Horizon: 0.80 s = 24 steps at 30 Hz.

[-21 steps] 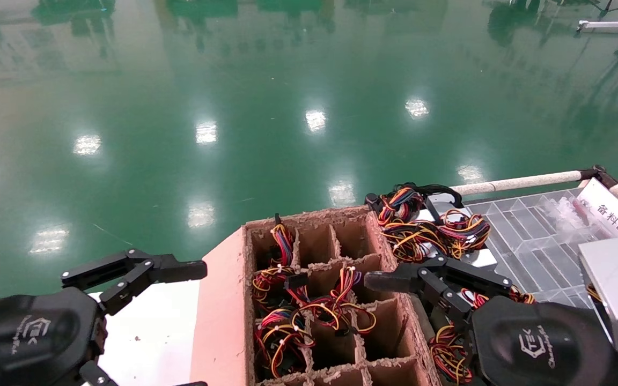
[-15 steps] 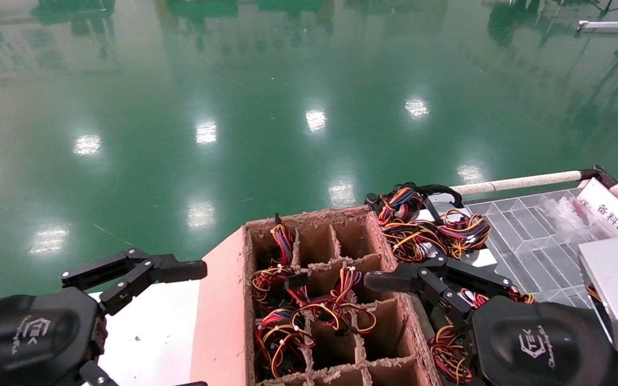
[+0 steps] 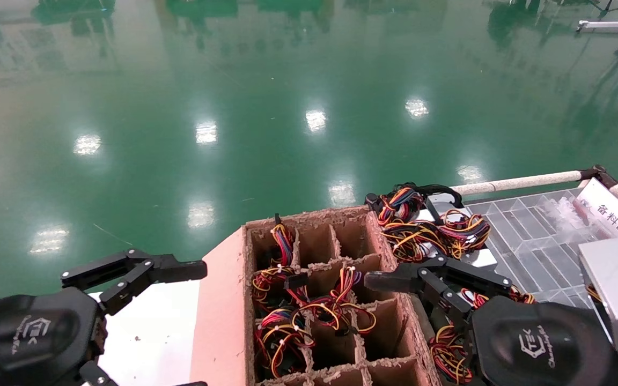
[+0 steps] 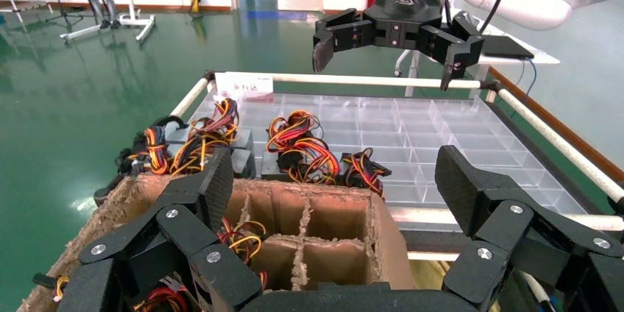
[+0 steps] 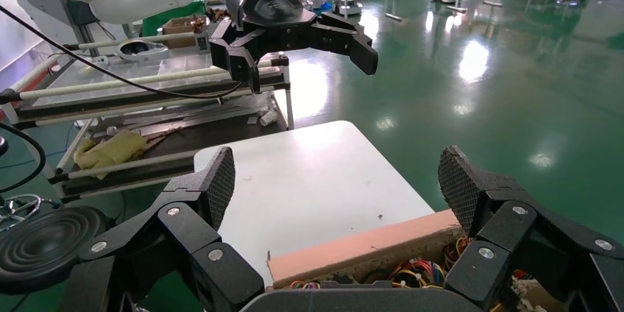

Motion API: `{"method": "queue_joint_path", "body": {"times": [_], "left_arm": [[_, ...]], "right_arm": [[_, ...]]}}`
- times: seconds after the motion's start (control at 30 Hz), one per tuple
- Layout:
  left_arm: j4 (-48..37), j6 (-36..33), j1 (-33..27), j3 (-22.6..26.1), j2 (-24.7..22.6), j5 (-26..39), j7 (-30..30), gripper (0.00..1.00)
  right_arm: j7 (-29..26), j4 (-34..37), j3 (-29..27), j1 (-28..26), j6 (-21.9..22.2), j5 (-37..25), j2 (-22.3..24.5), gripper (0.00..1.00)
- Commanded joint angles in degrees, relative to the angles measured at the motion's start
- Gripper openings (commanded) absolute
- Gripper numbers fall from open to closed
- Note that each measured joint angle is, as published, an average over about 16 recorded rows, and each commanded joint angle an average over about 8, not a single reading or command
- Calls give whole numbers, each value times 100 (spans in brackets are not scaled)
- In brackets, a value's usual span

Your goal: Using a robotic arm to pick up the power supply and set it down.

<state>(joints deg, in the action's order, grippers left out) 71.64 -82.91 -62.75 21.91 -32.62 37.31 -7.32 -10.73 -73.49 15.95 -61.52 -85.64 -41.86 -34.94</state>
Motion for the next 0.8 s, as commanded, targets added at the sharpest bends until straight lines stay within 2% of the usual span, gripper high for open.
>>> {"method": "queue_joint_path", "body": {"times": [0.03, 0.13, 0.53, 0.57, 0.63, 0.8], "left_arm": [[0, 0, 0, 0, 0, 0, 0, 95], [0, 0, 0, 0, 0, 0, 0, 100], [0, 0, 0, 0, 0, 0, 0, 98], [0, 0, 0, 0, 0, 0, 0, 94], [0, 0, 0, 0, 0, 0, 0, 79], [0, 0, 0, 0, 0, 0, 0, 18]], "right_arm": [[0, 0, 0, 0, 0, 0, 0, 100], [0, 0, 0, 0, 0, 0, 0, 100], [0, 0, 0, 0, 0, 0, 0, 100], [0, 0, 0, 0, 0, 0, 0, 100], [0, 0, 0, 0, 0, 0, 0, 100], [0, 0, 0, 0, 0, 0, 0, 100]]}}
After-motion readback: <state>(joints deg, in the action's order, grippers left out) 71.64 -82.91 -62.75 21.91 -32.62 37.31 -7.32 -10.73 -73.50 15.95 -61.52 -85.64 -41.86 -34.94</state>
